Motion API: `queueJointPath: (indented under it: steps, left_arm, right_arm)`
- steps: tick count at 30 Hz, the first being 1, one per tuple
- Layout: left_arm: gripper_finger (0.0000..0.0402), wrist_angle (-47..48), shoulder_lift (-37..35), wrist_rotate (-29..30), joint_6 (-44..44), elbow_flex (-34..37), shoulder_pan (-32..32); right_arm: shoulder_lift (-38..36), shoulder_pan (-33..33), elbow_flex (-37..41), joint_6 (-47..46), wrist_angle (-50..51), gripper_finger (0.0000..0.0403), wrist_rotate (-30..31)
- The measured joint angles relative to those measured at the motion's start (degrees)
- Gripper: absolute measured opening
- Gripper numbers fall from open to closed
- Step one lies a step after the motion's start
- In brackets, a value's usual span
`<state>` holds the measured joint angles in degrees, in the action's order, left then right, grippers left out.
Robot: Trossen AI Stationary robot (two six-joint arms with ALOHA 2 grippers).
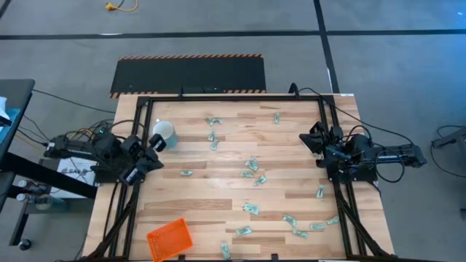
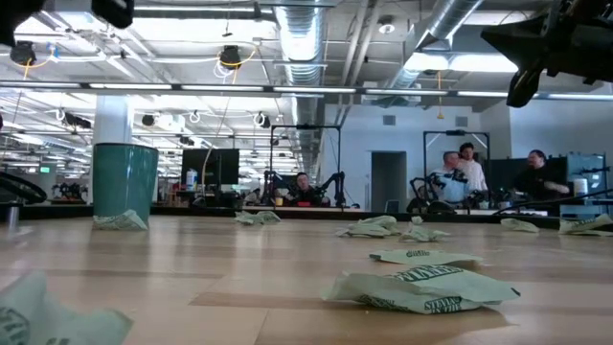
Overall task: Pick and place Stevia / Truvia into bins
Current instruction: Move the bin to the top center of the table
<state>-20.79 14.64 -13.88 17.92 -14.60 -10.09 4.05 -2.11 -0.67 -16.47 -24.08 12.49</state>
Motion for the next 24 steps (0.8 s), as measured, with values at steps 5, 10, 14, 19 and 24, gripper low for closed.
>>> queueJointPath:
  steps: [5, 10, 14, 19, 24]
  left_arm:
    - [0.0003, 18.7, 11.2, 5.6, 2.9, -10.9, -6.4]
    - [0.0003, 43.0, 24.3, 15.1, 12.2, -21.6, -13.7]
    - [0.0003, 57.9, 35.2, 20.0, 22.4, -28.0, -20.0]
    - [0.0002, 64.1, 47.3, 20.8, 30.7, -34.0, -27.6]
    - [0.0001, 67.1, 57.7, 20.7, 36.7, -39.9, -34.2]
  right_arm:
    - [0.0, 0.0, 0.0, 0.0, 0.0, 0.0000, 0.0]
    - [0.0, 0.0, 0.0, 0.0, 0.4, 0.0000, 0.0]
    - [0.0, 0.0, 0.0, 0.0, 0.4, 0.0000, -0.1]
    - [0.0, 0.0, 0.0, 0.0, 0.4, 0.0000, -0.1]
    - [0.0, 0.0, 0.0, -0.1, 0.5, 0.0000, -0.2]
